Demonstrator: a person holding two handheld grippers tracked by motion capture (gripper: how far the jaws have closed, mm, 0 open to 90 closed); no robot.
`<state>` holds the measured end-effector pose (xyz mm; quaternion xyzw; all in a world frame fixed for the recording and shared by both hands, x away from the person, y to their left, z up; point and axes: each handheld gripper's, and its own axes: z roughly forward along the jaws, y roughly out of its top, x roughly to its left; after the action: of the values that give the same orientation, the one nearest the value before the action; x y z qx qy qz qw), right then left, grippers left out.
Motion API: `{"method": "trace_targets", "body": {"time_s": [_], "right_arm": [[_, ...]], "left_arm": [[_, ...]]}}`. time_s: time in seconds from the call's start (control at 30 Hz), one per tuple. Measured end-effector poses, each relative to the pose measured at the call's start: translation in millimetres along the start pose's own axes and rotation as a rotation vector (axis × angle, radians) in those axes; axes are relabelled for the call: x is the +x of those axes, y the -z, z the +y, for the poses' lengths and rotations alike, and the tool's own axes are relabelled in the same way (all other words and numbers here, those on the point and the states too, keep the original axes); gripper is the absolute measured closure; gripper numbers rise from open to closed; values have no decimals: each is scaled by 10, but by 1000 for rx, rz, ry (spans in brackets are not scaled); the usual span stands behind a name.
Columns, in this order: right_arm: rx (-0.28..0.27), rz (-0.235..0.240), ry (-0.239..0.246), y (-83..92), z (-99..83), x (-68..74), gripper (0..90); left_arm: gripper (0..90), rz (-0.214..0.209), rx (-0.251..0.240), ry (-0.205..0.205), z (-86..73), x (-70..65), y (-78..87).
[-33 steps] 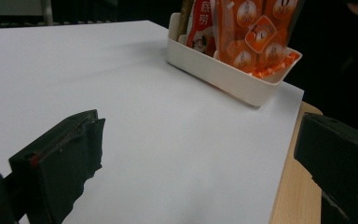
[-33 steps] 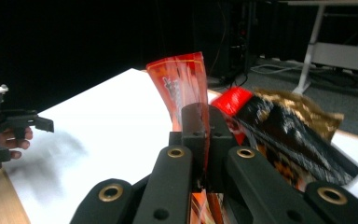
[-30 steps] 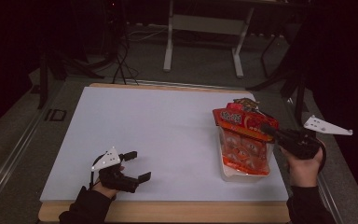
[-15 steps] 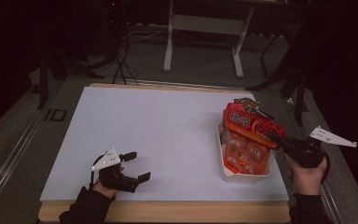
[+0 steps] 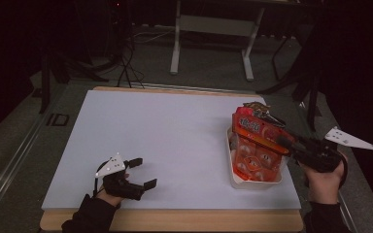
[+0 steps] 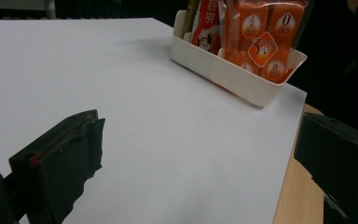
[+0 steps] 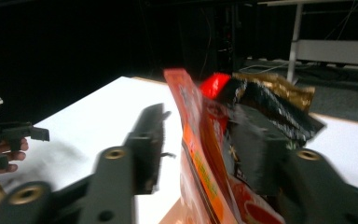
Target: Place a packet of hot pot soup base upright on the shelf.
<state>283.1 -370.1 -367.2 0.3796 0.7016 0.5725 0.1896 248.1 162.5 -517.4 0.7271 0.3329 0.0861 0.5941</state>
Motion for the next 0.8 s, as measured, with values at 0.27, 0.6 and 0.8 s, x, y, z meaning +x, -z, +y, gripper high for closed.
{"method": "trace_targets", "body": {"time_s": [0.27,0.6,0.8], "right_arm": [[7,8,51,-112,289,185,280],[-60,80,67,-201,440,451,170],[-50,145,72,-294,376,623,138]], "left_arm": [[14,7,1,4,-5,14,9],[13,7,2,4,-25,10,20],[13,3,8,-11,-35,-34,0]]}}
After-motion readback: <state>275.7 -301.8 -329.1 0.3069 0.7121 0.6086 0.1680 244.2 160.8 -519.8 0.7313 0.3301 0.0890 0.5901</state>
